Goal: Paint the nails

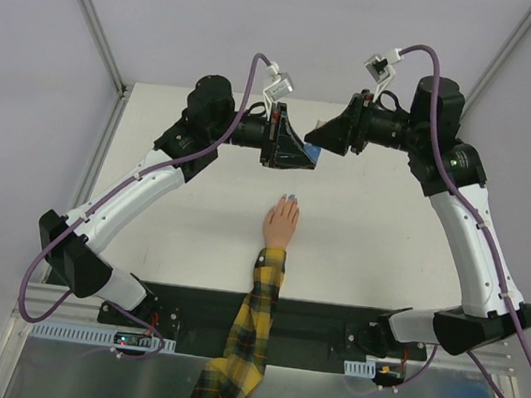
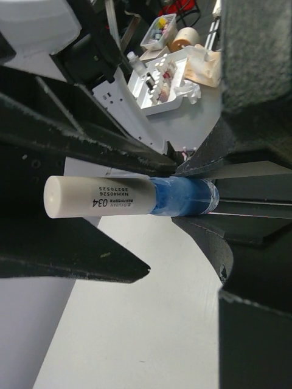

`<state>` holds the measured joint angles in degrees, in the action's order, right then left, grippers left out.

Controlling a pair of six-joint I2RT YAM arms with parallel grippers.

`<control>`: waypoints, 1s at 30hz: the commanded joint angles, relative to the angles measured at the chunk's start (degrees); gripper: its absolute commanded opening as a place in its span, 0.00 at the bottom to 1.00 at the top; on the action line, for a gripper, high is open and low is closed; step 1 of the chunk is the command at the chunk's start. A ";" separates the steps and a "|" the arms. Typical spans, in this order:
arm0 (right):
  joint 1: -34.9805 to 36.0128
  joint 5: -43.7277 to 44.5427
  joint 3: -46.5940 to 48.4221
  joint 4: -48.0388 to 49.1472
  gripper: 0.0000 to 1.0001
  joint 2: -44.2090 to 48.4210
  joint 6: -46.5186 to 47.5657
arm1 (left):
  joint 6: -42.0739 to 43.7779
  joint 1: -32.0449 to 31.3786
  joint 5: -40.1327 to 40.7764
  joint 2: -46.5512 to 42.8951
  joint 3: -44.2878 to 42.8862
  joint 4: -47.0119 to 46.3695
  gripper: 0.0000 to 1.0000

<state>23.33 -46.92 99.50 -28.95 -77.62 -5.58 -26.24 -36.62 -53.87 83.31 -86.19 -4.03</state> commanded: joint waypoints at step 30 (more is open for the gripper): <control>21.23 62.22 10.54 -19.92 0.01 -2.71 -2.15 | 10.42 -0.20 29.17 0.19 -7.15 7.46 0.00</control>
<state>44.03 12.38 112.05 -41.34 -82.52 -7.22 -17.15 -38.30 -33.95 83.72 -90.78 8.08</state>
